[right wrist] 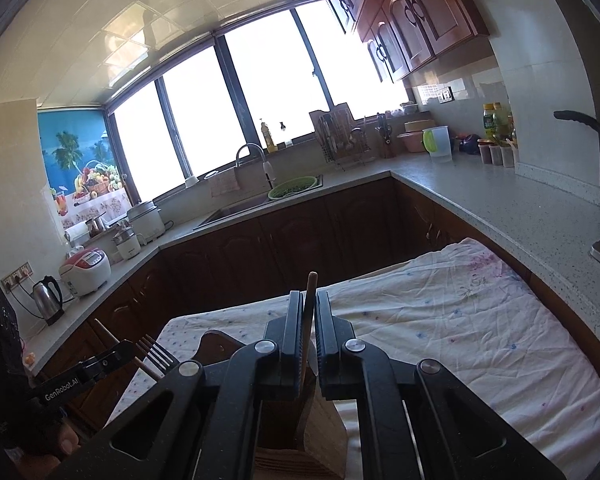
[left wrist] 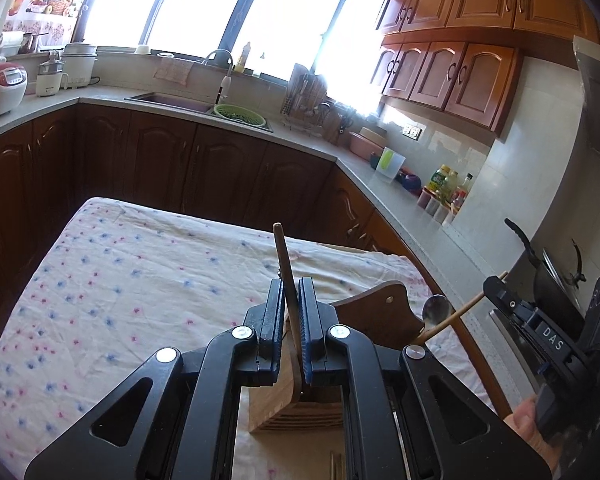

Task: Organize utensils
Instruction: 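Lift both chopsticks and lower them upright into the wooden caddy slots, then open both tools and move them back over the remaining chopsticks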

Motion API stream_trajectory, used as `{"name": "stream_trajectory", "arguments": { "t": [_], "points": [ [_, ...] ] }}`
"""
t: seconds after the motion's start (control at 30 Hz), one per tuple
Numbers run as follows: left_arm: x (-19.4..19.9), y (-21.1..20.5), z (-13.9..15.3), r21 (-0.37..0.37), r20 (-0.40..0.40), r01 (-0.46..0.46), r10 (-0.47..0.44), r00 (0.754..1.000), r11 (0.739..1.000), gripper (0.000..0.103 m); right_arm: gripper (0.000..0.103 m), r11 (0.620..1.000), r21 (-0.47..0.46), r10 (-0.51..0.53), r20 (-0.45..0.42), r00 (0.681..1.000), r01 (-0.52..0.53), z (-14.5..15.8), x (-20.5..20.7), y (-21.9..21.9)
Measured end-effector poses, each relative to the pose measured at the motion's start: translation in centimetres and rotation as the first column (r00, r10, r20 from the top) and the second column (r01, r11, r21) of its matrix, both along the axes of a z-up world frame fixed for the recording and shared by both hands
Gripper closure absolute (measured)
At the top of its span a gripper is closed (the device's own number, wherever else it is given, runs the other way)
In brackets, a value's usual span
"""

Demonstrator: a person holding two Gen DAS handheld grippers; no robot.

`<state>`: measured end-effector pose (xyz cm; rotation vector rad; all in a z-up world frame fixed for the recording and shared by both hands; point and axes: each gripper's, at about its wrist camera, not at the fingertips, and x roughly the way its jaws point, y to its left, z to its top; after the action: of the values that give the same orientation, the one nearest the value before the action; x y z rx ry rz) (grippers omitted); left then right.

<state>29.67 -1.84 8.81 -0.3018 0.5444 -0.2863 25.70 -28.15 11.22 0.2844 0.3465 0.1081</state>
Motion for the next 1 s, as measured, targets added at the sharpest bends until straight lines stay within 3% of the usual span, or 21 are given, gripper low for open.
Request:
{"name": "stream_trajectory", "arguments": {
  "t": [0.13, 0.17, 0.23, 0.3, 0.37, 0.5, 0.57, 0.73, 1.0],
  "points": [
    [0.1, -0.1, 0.1, 0.006, -0.011, 0.013, -0.013, 1.000, 1.000, 0.096, 0.096, 1.000, 0.008, 0.000, -0.004, 1.000, 0.000, 0.0, 0.1, -0.1],
    [0.1, 0.0, 0.2, 0.004, -0.015, 0.021, -0.021, 1.000, 1.000, 0.094, 0.092, 1.000, 0.010, 0.002, -0.006, 1.000, -0.002, 0.0, 0.1, -0.1],
    [-0.1, 0.0, 0.4, -0.001, -0.017, 0.034, -0.034, 0.999, 0.999, 0.080, 0.092, 1.000, 0.021, 0.007, -0.006, 1.000, -0.007, 0.0, 0.1, -0.1],
    [-0.7, 0.3, 0.7, 0.001, -0.004, 0.023, -0.023, 1.000, 1.000, 0.065, 0.077, 0.999, 0.035, 0.005, -0.005, 1.000, -0.005, 0.1, -0.1, -0.4],
    [-1.3, 0.7, 1.0, -0.005, 0.008, 0.020, -0.020, 1.000, 1.000, 0.061, 0.032, 0.998, 0.065, 0.012, 0.012, 1.000, -0.013, 0.3, -0.5, -0.8],
    [-2.7, 1.6, 1.5, -0.017, 0.013, 0.015, -0.014, 1.000, 1.000, 0.048, 0.021, 0.995, 0.096, 0.003, 0.068, 0.998, -0.010, 1.3, -2.2, -1.6],
    [-3.6, 2.2, 1.6, -0.024, 0.016, 0.005, -0.005, 1.000, 1.000, 0.041, 0.007, 0.993, 0.117, 0.006, 0.086, 0.996, -0.016, 1.8, -3.1, -2.0],
    [-6.1, 3.5, 1.0, -0.026, 0.006, -0.021, 0.021, 1.000, 0.999, 0.029, 0.003, 0.992, 0.123, 0.008, 0.114, 0.993, -0.022, 2.2, -5.9, -2.6],
    [-9.7, 5.0, -1.8, -0.029, -0.072, -0.048, 0.046, 0.996, 0.998, 0.028, 0.003, 0.993, 0.117, 0.008, 0.050, 0.999, -0.014, -0.1, -10.1, -2.9]
  ]
}}
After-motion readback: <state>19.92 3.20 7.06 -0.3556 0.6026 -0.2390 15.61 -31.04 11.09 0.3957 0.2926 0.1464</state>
